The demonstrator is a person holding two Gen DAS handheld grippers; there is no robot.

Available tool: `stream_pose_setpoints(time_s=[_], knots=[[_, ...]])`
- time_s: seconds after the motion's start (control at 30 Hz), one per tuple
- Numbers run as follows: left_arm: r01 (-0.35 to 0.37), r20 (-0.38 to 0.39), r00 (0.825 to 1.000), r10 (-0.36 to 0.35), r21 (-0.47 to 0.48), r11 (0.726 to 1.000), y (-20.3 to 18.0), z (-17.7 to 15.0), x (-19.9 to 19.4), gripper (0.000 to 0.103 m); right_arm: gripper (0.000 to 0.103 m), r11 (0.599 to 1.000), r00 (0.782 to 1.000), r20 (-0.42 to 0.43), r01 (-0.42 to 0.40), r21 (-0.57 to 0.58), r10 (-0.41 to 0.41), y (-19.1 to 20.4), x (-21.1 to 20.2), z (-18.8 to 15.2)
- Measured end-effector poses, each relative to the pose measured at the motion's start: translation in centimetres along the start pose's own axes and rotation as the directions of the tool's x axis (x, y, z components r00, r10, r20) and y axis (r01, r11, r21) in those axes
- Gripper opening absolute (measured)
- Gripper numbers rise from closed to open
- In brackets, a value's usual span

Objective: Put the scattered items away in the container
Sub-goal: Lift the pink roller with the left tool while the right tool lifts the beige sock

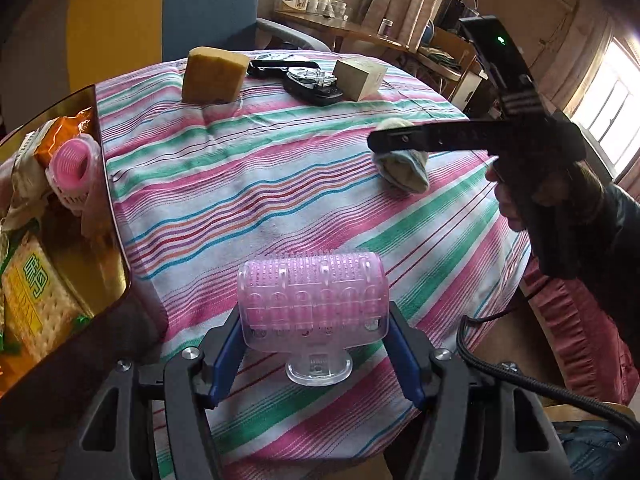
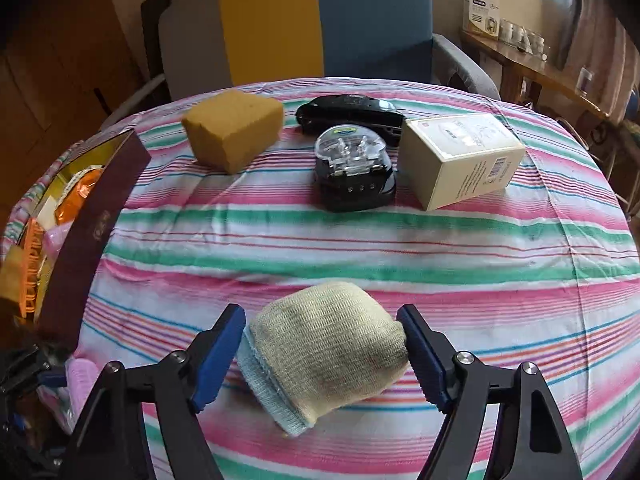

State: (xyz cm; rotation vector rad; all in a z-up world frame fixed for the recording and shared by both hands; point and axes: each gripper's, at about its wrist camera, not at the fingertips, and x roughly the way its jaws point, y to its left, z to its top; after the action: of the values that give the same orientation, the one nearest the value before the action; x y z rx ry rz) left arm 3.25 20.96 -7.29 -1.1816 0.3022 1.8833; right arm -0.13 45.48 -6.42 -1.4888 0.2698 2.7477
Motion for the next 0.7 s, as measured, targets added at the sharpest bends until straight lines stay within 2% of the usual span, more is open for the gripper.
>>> stream_pose_setpoints(time_s=[0.2, 0.37, 0.47, 0.7], knots=[[-0.007, 0.024, 1.000, 0.008, -0.048, 0.999, 0.7, -1.3, -0.8, 0.066, 0.079, 0.998, 0.998, 0.032, -0.057, 0.041, 0.056, 1.2, -3.0, -4.7], [-0.005, 0.032, 0.999, 0.008, -0.083, 0.997, 1.6, -2.4, -1.8, 0.066, 0.083, 0.996, 0.995, 0.083, -0.064, 0.062, 0.059, 2.6, -4.8, -7.4], [0.012, 0.040, 0.999, -0.008, -0.106, 0.994, 2.1, -2.9, -2.1, 0.066, 0.090, 0.997, 0.994, 0.099, -0.061, 0.046, 0.056, 3.3, -5.4, -8.2], [0.017, 0.039, 0.999, -0.013, -0.113, 0.993, 2.2, -2.9, -1.9, 0.066, 0.091, 0.998, 0.996, 0.087, -0.009, -0.069, 0.015, 3.9, -5.6, -7.7]])
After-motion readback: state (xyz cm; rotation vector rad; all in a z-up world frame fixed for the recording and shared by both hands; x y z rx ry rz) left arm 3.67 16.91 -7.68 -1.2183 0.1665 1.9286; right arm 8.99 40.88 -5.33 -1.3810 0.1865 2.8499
